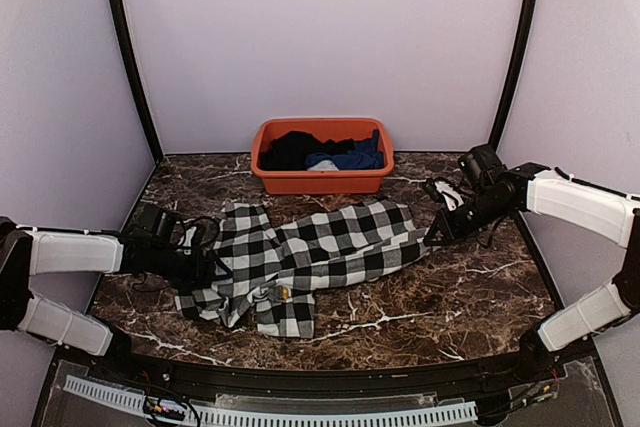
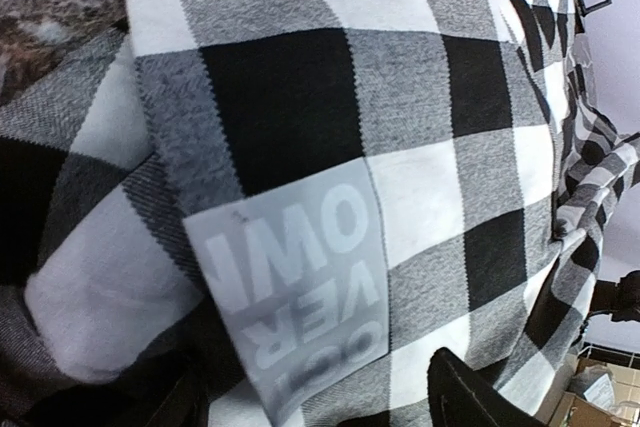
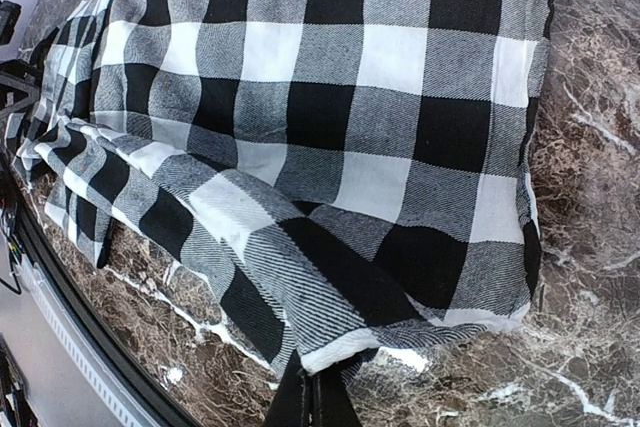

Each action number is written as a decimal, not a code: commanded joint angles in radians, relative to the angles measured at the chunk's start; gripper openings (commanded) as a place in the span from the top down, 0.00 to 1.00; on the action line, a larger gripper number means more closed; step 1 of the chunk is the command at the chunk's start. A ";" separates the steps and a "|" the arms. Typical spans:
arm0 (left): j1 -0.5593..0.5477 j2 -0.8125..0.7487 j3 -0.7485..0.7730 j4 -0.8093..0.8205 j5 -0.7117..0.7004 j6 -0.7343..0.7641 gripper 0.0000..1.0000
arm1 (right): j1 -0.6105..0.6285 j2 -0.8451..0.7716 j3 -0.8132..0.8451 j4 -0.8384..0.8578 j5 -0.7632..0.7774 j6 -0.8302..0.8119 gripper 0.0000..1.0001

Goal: Pin the brooch onto the clothing
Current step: Flatten out the clothing with brooches at the center of the board, then smooth out the clothing with brooches at the center of the board.

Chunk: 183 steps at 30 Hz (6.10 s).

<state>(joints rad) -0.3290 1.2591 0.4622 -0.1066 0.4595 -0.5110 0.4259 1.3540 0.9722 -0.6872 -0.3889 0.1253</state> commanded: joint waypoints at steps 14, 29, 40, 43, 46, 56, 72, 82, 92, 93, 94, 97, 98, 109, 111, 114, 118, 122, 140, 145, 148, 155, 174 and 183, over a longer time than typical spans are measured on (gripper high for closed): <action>0.005 0.072 -0.021 0.193 0.127 -0.039 0.62 | 0.011 0.028 0.038 0.029 0.010 0.001 1.00; 0.010 -0.244 0.197 0.043 0.004 0.103 0.99 | 0.017 -0.171 0.103 0.024 0.033 -0.082 1.00; 0.008 -0.576 0.366 -0.077 0.041 0.277 0.99 | 0.026 -0.521 0.129 0.008 0.033 -0.096 1.00; 0.008 -0.663 0.350 -0.044 0.027 0.261 0.99 | 0.029 -0.548 0.161 -0.076 0.056 -0.057 1.00; 0.006 -0.716 0.394 -0.110 -0.020 0.288 0.99 | 0.033 -0.528 0.210 -0.178 0.082 -0.027 1.00; -0.001 -0.531 0.438 -0.174 -0.267 0.352 0.99 | 0.039 -0.221 0.245 -0.191 0.292 -0.032 1.00; 0.023 0.300 0.572 0.031 -0.326 0.471 0.99 | 0.037 0.560 0.605 -0.047 0.564 -0.204 1.00; 0.022 0.518 0.659 0.188 -0.559 0.562 0.99 | 0.040 0.775 0.774 0.049 0.704 -0.266 1.00; 0.010 0.636 0.776 0.074 -0.721 0.539 0.67 | 0.091 0.700 0.734 0.070 0.734 -0.281 0.56; 0.010 0.616 0.786 0.054 -0.746 0.528 0.46 | 0.099 0.667 0.722 0.059 0.717 -0.277 0.52; 0.014 0.603 0.788 0.023 -0.756 0.500 0.36 | 0.107 0.634 0.711 0.042 0.707 -0.272 0.49; 0.034 0.505 0.778 -0.014 -0.749 0.446 0.05 | 0.151 0.520 0.637 0.028 0.669 -0.274 0.46; 0.036 0.483 0.777 -0.031 -0.742 0.432 0.03 | 0.173 0.477 0.599 0.032 0.656 -0.285 0.45; -0.130 0.180 0.656 -0.168 -0.420 0.379 0.11 | 0.360 0.156 0.191 0.402 0.406 -0.364 0.68; -0.168 0.207 0.624 -0.170 -0.363 0.355 0.18 | 0.362 0.194 0.185 0.434 0.367 -0.348 0.70; -0.200 0.285 0.596 -0.182 -0.312 0.342 0.27 | 0.366 0.311 0.273 0.371 0.321 -0.319 0.73; -0.215 0.383 0.571 -0.191 -0.249 0.301 0.31 | 0.366 0.484 0.387 0.255 0.295 -0.241 0.76; -0.216 0.449 0.559 -0.198 -0.239 0.290 0.33 | 0.363 0.566 0.404 0.220 0.267 -0.160 0.77; -0.161 0.623 0.699 -0.582 -0.432 0.634 0.38 | 0.181 0.592 0.284 0.023 0.203 -0.057 0.78; -0.137 0.592 0.765 -0.640 -0.570 0.660 0.35 | 0.146 0.558 0.243 -0.004 0.260 -0.074 0.78; -0.086 0.526 0.777 -0.639 -0.562 0.663 0.36 | 0.119 0.530 0.204 -0.015 0.303 -0.078 0.78; -0.041 0.440 0.766 -0.635 -0.395 0.664 0.26 | 0.109 0.428 0.115 -0.044 0.315 -0.081 0.78; -0.184 0.579 0.986 -0.279 -0.220 0.286 0.47 | 0.203 0.316 0.397 0.221 -0.088 0.117 0.73; -0.259 0.749 0.988 -0.232 -0.197 0.271 0.54 | 0.231 0.565 0.313 0.602 -0.291 0.431 0.77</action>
<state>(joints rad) -0.5560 2.0129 1.4525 -0.3637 0.2584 -0.2184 0.6464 1.8435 1.3174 -0.2653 -0.5808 0.4011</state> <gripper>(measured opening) 0.475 0.235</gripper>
